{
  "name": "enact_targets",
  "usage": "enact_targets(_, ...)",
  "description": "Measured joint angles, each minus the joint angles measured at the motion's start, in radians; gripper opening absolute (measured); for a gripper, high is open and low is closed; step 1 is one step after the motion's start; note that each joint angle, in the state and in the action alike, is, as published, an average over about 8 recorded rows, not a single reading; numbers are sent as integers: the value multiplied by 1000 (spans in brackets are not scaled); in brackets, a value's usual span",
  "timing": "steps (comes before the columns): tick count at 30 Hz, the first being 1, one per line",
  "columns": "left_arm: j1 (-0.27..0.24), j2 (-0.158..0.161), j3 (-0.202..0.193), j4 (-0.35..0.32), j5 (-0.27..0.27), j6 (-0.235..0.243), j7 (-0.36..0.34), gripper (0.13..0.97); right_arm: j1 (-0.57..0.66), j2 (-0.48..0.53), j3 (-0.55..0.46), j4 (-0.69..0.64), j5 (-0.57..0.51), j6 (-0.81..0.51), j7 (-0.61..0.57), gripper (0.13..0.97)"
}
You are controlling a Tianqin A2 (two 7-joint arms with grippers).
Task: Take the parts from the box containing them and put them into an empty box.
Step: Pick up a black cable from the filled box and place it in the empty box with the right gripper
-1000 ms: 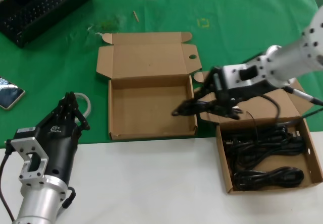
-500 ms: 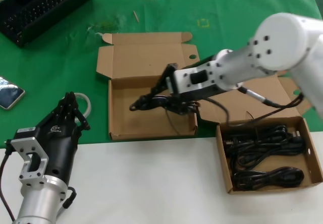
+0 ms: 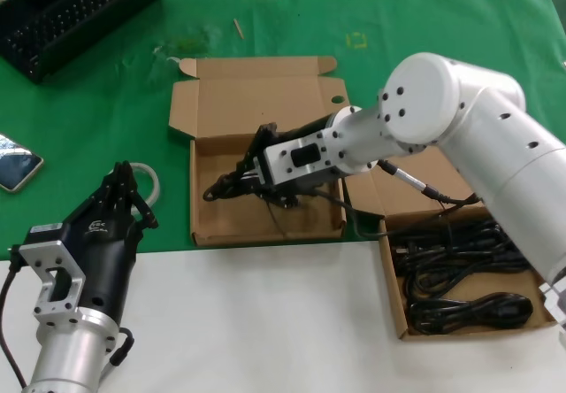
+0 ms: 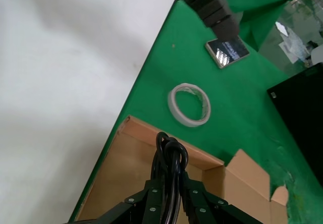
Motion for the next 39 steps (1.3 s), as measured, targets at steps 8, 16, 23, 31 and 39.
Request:
enact_targets(8, 0, 0, 0, 0, 0, 0, 0, 156, 1, -19, -19, -46, -20, 17, -20, 189)
enact_targets(16, 0, 0, 0, 0, 0, 0, 0, 156, 6, -26, -29, -82, -32, 20, -32, 189)
enact_targets(23, 0, 0, 0, 0, 0, 0, 0, 156, 17, -50, -23, -152, -23, 45, -76, 189)
enact_targets(31, 0, 0, 0, 0, 0, 0, 0, 156, 18, -77, -14, -206, -4, 66, -122, 189)
enact_targets(39, 0, 0, 0, 0, 0, 0, 0, 156, 20, -94, -8, -243, 6, 86, -159, 197)
